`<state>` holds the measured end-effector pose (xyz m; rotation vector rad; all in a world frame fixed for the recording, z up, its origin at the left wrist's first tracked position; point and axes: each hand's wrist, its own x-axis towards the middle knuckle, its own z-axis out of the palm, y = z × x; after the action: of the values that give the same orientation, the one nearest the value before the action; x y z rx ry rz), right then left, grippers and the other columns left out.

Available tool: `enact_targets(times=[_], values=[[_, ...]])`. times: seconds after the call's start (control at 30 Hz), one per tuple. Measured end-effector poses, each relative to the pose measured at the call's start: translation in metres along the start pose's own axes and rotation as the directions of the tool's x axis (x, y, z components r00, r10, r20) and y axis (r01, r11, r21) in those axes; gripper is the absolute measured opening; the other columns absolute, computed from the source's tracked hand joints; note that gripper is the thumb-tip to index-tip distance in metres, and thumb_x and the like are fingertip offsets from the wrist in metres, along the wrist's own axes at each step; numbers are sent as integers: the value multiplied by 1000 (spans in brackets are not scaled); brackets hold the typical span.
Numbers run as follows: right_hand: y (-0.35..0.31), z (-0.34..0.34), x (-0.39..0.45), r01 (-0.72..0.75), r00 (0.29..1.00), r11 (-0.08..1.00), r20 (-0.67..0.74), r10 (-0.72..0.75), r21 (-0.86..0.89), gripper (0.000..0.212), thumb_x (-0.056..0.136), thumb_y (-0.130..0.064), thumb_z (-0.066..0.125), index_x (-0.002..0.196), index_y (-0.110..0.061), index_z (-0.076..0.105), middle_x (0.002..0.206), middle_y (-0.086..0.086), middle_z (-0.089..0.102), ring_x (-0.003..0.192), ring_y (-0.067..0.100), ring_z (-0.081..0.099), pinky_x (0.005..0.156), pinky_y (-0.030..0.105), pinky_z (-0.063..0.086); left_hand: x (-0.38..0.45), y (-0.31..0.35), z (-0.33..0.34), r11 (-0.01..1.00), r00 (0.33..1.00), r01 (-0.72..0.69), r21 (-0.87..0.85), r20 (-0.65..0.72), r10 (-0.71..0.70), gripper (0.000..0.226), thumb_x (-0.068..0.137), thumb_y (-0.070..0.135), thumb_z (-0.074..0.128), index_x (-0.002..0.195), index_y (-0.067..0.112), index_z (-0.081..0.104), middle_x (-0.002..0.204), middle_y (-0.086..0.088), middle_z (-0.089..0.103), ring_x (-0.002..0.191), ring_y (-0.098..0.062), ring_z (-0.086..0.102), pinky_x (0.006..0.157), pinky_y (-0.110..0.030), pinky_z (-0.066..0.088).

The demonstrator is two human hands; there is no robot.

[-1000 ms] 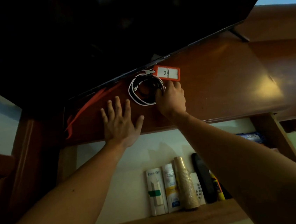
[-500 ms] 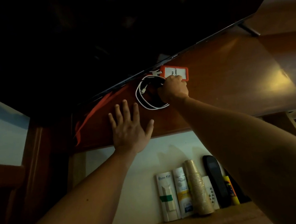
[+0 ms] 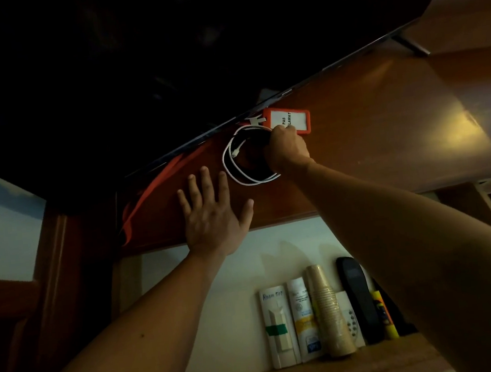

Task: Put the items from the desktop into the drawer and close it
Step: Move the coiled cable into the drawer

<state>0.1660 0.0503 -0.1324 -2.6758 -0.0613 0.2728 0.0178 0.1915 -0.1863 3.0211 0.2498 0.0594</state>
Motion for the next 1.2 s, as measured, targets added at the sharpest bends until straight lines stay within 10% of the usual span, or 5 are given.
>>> enact_targets(times=[0.27,0.53,1.2], values=[[9,-5,-21,-17,996,973,-77,36,231,24,102,-12,47,123,-1,48,108,11,57,90,21,57,72,30,48,-1,-1,1,1000,1000,-4,-3,4,4,87,93,75,17,160,19,21,168,-17,10,153,-41,5,121,-61,6],[31,-14,-53,-84,994,882,-18,105,464,38,96,-1,51,133,-5,48,133,13,55,119,27,57,82,25,45,0,-1,0,1000,999,0,-2,35,0,88,92,75,14,161,21,16,168,-15,6,154,-39,2,121,-60,3],[84,30,-180,-76,992,844,-46,118,531,19,97,-4,42,108,-12,56,94,2,62,75,14,55,55,25,39,-4,-1,-3,1000,999,14,-5,53,-14,88,92,76,13,161,21,13,169,-14,4,154,-38,0,123,-58,1]])
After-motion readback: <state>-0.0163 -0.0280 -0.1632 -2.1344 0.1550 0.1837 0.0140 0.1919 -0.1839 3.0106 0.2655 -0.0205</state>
